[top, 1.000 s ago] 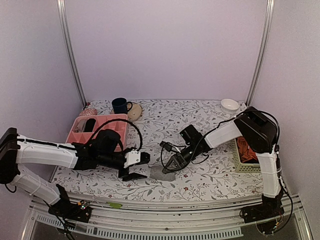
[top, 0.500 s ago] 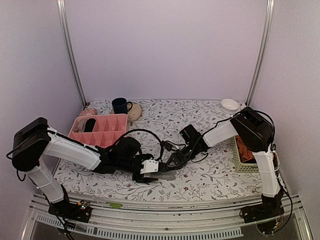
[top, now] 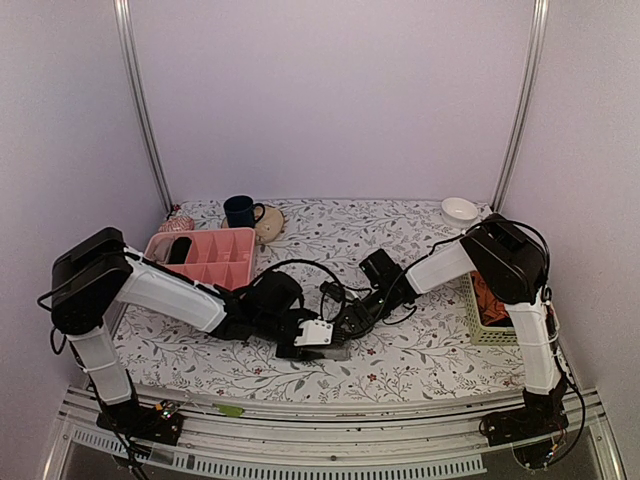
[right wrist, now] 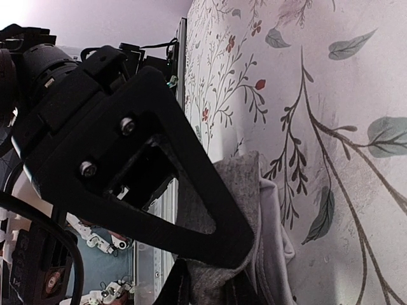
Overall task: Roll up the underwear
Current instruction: Pick up the underwear from the center of the board.
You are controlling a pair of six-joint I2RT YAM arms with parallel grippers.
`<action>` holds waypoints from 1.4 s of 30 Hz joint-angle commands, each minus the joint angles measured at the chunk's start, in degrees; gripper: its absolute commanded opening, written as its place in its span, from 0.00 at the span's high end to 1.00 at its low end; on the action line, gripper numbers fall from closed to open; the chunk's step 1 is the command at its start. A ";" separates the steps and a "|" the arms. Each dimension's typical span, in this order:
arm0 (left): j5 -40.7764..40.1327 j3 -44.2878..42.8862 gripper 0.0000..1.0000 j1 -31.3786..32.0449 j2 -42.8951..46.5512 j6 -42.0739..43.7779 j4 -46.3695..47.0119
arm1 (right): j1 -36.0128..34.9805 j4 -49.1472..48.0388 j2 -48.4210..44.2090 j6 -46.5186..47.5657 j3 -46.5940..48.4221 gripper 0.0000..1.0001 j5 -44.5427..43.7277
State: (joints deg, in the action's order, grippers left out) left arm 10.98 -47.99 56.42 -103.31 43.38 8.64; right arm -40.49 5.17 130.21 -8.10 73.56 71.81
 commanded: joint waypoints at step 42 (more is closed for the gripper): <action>16.15 -7.12 1.00 -29.00 20.57 -26.11 -18.65 | 13.15 -1.14 -23.86 -0.56 -12.22 0.38 -21.06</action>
State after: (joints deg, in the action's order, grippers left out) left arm 27.79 -55.72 34.11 -88.14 23.64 -13.37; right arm -27.46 4.86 109.32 -8.45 60.25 51.29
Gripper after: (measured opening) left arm 0.315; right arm 0.591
